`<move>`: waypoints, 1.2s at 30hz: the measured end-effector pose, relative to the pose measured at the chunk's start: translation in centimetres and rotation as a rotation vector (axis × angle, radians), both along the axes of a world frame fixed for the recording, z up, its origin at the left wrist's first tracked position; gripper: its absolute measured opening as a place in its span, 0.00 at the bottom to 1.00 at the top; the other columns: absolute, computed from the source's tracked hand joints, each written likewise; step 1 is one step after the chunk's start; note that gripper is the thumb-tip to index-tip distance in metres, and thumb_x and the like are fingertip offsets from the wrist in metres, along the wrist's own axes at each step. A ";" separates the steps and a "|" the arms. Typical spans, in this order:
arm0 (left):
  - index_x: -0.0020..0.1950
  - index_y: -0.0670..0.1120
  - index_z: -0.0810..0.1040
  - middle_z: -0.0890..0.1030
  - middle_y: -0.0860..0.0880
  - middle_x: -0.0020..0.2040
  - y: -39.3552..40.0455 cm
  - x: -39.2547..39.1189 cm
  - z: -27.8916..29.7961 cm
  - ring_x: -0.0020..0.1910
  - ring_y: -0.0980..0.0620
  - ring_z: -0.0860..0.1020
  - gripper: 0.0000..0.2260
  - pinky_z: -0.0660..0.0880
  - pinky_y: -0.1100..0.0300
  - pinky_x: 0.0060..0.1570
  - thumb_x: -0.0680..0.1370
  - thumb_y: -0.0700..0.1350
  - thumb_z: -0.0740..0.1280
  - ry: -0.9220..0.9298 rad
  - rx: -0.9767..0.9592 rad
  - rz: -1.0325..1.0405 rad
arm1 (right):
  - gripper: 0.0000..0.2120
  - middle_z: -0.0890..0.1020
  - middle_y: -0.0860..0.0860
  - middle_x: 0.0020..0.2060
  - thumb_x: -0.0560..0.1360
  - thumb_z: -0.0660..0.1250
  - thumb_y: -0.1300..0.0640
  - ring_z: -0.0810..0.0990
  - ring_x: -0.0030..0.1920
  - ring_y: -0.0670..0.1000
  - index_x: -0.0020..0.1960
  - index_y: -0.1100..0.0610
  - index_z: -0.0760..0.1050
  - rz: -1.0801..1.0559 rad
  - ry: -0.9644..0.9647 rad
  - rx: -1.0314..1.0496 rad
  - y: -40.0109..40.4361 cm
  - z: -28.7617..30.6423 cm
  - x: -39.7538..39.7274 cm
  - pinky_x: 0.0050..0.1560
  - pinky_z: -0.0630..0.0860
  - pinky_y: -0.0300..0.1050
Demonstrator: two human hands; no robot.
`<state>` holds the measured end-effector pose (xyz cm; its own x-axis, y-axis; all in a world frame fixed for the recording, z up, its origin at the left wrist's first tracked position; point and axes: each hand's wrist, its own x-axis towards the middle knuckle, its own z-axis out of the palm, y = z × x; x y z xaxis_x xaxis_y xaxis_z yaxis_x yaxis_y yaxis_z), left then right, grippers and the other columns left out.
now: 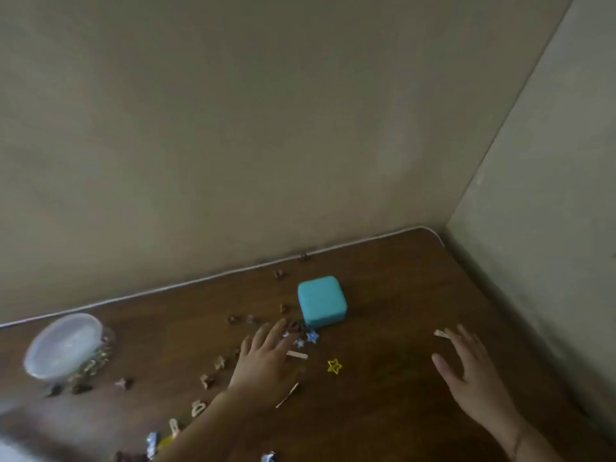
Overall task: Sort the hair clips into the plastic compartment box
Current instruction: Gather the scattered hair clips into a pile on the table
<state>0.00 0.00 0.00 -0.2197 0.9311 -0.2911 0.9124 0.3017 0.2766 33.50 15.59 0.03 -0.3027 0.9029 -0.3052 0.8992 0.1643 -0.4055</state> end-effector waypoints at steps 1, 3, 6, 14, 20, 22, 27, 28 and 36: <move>0.79 0.60 0.52 0.43 0.54 0.81 0.0 0.4 -1.0 0.80 0.45 0.42 0.31 0.45 0.42 0.76 0.78 0.66 0.54 0.007 -0.077 -0.011 | 0.37 0.43 0.42 0.78 0.73 0.49 0.30 0.40 0.77 0.49 0.78 0.42 0.46 0.019 -0.048 -0.014 0.4 -1.0 0.7 0.74 0.54 0.54; 0.80 0.59 0.49 0.38 0.54 0.81 -0.2 1.3 -3.0 0.79 0.46 0.37 0.32 0.39 0.40 0.75 0.78 0.67 0.52 0.043 -0.129 -0.020 | 0.37 0.39 0.43 0.77 0.75 0.50 0.32 0.37 0.77 0.50 0.78 0.44 0.43 0.057 -0.177 -0.027 1.3 -3.2 1.6 0.74 0.51 0.54; 0.80 0.58 0.53 0.36 0.53 0.80 -1.5 2.9 -4.6 0.79 0.45 0.36 0.33 0.34 0.41 0.74 0.76 0.68 0.51 0.068 -0.095 -0.040 | 0.37 0.41 0.46 0.78 0.75 0.50 0.33 0.39 0.77 0.52 0.78 0.46 0.43 0.070 -0.182 -0.018 2.2 -5.3 1.3 0.76 0.50 0.56; 0.71 0.58 0.70 0.68 0.52 0.75 -7.1 4.9 -6.2 0.67 0.45 0.75 0.26 0.63 0.41 0.70 0.75 0.65 0.61 0.090 0.011 -0.148 | 0.36 0.48 0.47 0.78 0.76 0.46 0.32 0.42 0.78 0.51 0.78 0.47 0.45 0.356 -0.156 0.127 -1.3 -6.5 -4.3 0.76 0.46 0.54; 0.69 0.57 0.72 0.72 0.53 0.70 -10.0 3.2 -6.1 0.67 0.48 0.71 0.19 0.66 0.44 0.69 0.79 0.56 0.63 -0.011 0.265 -0.166 | 0.37 0.41 0.43 0.77 0.73 0.37 0.29 0.34 0.76 0.48 0.78 0.44 0.40 0.622 -0.053 0.077 -8.7 -6.8 -11.9 0.77 0.44 0.55; 0.67 0.54 0.74 0.73 0.52 0.69 -10.4 1.9 -6.0 0.68 0.47 0.70 0.17 0.63 0.45 0.69 0.79 0.53 0.64 -0.014 0.371 -0.082 | 0.37 0.38 0.44 0.77 0.74 0.37 0.29 0.33 0.76 0.49 0.78 0.44 0.39 0.622 -0.038 0.084 -10.2 -6.8 -14.2 0.76 0.42 0.57; 0.72 0.56 0.69 0.61 0.53 0.79 -10.1 -2.2 -5.4 0.78 0.49 0.56 0.21 0.53 0.46 0.75 0.80 0.59 0.58 0.001 0.309 0.265 | 0.34 0.38 0.47 0.77 0.76 0.42 0.32 0.32 0.76 0.52 0.78 0.44 0.41 0.587 -0.016 0.086 -12.7 -7.1 -19.2 0.75 0.36 0.57; 0.74 0.56 0.66 0.58 0.53 0.80 -9.8 -2.9 -5.4 0.79 0.49 0.54 0.23 0.52 0.45 0.76 0.80 0.61 0.56 0.005 0.273 0.284 | 0.34 0.40 0.47 0.77 0.76 0.43 0.32 0.33 0.76 0.52 0.78 0.45 0.43 0.612 -0.010 0.099 -13.1 -7.2 -19.8 0.75 0.37 0.57; 0.78 0.61 0.55 0.47 0.57 0.81 -6.5 -6.3 -5.2 0.80 0.53 0.43 0.29 0.44 0.41 0.76 0.78 0.67 0.49 -0.088 0.118 0.146 | 0.27 0.61 0.49 0.76 0.79 0.48 0.36 0.51 0.77 0.55 0.75 0.44 0.59 1.015 -0.004 0.140 -18.3 -7.7 -17.9 0.70 0.51 0.56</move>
